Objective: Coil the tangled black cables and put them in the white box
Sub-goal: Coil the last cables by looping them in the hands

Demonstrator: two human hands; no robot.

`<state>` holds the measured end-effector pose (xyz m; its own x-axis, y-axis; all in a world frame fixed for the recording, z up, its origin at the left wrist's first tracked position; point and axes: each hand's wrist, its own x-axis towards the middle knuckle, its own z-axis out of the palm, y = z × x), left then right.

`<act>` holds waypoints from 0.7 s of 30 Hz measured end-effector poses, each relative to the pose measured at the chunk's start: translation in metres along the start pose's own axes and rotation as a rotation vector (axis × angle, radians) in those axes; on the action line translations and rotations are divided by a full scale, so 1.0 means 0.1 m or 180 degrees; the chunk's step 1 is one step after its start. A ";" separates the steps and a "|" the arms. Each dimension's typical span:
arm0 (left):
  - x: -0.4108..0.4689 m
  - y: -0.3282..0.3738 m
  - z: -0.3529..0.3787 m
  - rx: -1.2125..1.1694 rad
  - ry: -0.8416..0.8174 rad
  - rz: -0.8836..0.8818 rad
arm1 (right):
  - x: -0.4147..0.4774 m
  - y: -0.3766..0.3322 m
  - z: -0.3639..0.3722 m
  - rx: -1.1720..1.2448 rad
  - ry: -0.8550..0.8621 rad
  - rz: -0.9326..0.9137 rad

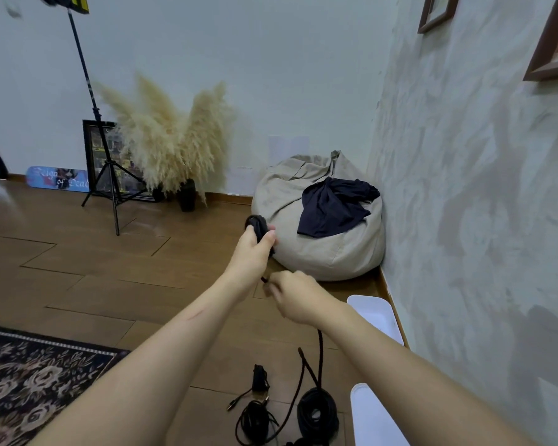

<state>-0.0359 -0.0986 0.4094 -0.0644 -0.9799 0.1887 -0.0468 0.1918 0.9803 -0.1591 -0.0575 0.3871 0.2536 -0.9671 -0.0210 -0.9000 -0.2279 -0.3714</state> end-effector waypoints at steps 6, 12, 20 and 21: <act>0.06 0.02 -0.07 -0.0086 0.0053 0.0024 | -0.02 0.02 -0.12 -0.0078 0.0059 0.0064; 0.04 0.01 -0.06 -0.0263 -0.0124 0.0039 | -0.02 0.11 -0.10 -0.0085 0.0005 0.0256; 0.05 -0.13 -0.04 0.1109 -0.0376 0.0446 | -0.03 0.14 -0.28 0.0109 0.0154 0.0055; 0.05 -0.18 -0.05 0.1375 -0.0446 0.0457 | -0.03 0.16 -0.32 0.0135 0.0115 0.0018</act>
<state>-0.0307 -0.1075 0.3934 -0.2329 -0.9308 0.2816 -0.4359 0.3588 0.8254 -0.1861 -0.0616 0.4113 0.2348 -0.9720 0.0099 -0.8854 -0.2181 -0.4106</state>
